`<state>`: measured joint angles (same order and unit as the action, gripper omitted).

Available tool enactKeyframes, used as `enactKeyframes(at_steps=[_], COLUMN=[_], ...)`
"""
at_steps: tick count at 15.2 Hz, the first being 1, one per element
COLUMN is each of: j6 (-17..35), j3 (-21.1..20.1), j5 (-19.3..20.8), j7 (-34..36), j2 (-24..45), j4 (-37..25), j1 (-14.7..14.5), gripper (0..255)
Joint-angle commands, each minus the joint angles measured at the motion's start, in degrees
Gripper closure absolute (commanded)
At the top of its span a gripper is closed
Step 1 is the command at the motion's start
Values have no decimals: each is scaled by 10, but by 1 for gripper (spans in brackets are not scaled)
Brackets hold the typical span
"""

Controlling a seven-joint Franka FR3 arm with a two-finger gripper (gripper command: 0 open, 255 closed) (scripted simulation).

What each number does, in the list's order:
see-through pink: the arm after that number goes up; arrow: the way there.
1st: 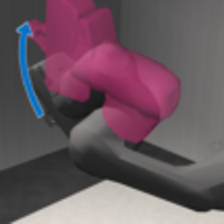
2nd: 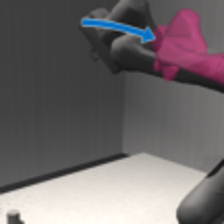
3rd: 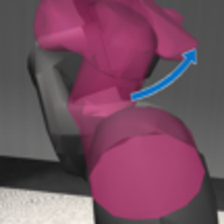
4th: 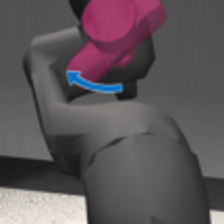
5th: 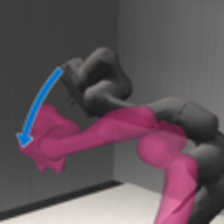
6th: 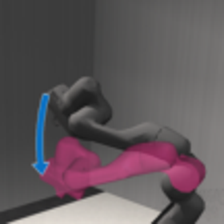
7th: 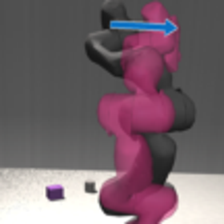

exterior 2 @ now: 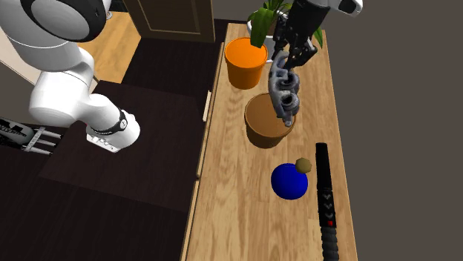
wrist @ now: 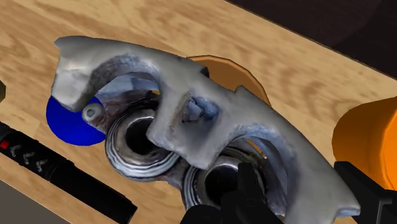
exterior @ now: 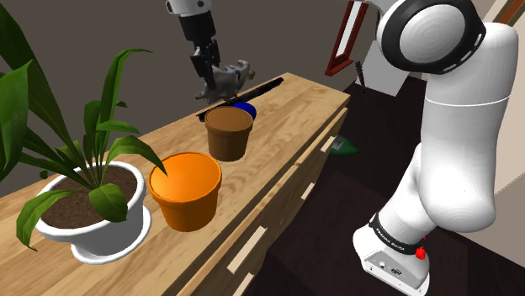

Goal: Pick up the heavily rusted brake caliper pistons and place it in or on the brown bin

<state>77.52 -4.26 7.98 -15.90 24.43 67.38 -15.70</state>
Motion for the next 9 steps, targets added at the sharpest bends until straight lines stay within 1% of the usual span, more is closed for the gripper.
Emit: enactKeyframes(at_steps=[1,9], j6=[18,85], j3=[0,0], j5=[0,-2], j7=[2,9], j2=[-4,-14], j4=[22,98], j1=[1,3], gripper=[255,255])
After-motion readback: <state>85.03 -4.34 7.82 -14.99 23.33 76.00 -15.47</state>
